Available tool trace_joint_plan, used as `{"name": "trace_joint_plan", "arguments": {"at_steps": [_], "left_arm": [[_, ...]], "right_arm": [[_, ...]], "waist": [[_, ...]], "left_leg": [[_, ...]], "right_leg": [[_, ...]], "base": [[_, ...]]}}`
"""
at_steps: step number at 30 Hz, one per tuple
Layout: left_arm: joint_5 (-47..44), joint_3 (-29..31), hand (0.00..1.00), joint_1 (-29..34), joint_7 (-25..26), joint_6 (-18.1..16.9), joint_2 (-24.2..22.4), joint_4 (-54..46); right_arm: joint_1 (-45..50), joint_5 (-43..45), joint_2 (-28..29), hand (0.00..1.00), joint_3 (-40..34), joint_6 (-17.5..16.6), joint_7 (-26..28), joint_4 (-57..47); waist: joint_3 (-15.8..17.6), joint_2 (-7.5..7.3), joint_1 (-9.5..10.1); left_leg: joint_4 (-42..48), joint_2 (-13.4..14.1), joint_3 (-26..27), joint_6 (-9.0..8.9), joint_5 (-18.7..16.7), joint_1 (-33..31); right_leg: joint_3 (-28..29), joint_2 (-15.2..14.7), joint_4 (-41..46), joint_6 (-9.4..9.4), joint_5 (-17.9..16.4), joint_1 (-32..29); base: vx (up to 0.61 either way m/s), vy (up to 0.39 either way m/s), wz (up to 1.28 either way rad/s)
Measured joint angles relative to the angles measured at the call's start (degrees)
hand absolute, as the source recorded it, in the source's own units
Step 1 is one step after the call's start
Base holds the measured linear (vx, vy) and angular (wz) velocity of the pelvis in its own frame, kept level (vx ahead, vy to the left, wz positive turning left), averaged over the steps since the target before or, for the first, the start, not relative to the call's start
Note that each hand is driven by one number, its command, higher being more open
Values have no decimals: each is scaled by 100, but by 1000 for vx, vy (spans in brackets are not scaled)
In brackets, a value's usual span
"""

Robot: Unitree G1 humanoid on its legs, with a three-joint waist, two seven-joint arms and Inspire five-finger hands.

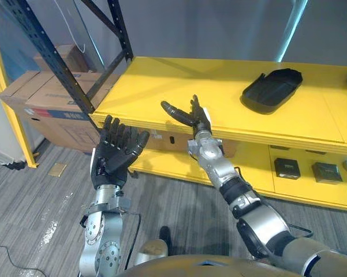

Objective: Walk over and take three plastic housings, then place them on the shelf

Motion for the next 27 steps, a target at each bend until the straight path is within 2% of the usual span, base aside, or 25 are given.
{"name": "trace_joint_plan", "arguments": {"at_steps": [2,6,12,16,17,21,24,27], "left_arm": [[-1,-98,100,2,91,-3,2,3],[-14,-158,100,30,183,-6,4,74],[-28,-289,100,27,190,-13,17,223],[-59,-431,100,24,206,-13,24,260],[-62,-432,100,-37,181,-4,21,247],[-62,-432,100,-39,181,-3,22,247],[-62,-317,100,-45,146,-1,21,247],[-64,34,100,-35,56,-2,20,248]], "right_arm": [[-223,1,11,100,-316,179,-534,205],[-350,-21,-16,100,-492,387,-954,270],[-573,-123,-40,100,-684,590,-1371,415],[-573,-390,-82,100,-743,462,-1015,430],[-454,-210,-253,100,-176,322,-193,326],[-420,-210,-257,100,-198,321,-186,282],[657,-168,-298,100,-447,195,162,-1057],[1868,-150,-353,100,-687,-199,806,-2345]], "waist": [[14,48,66],[62,143,62],[64,146,58],[65,150,48],[80,268,35],[80,267,16],[72,236,8],[122,163,-189]], "left_leg": [[-2,8,-30,11,18,-14],[-3,5,-37,23,27,-37],[-3,13,-26,22,27,-68],[-2,16,3,46,56,-156],[-1,39,95,-26,16,-44],[-1,42,101,-29,13,-44],[-1,51,118,-40,-4,-123],[-1,48,147,13,35,-279]], "right_leg": [[-33,-8,0,-1,4,-2],[-47,-17,-22,-11,27,-12],[-42,-22,-74,-25,65,-25],[-21,-21,-96,-13,116,-120],[49,-2,-190,6,176,-21],[55,-1,-193,6,176,-27],[83,2,-174,-1,172,-125],[129,-20,-40,-8,167,-325]], "base": [[-57,0,7],[-54,6,2],[-6,0,0],[-2,-1,-1],[0,0,0],[0,0,0],[0,0,0],[10,-3,0]]}}
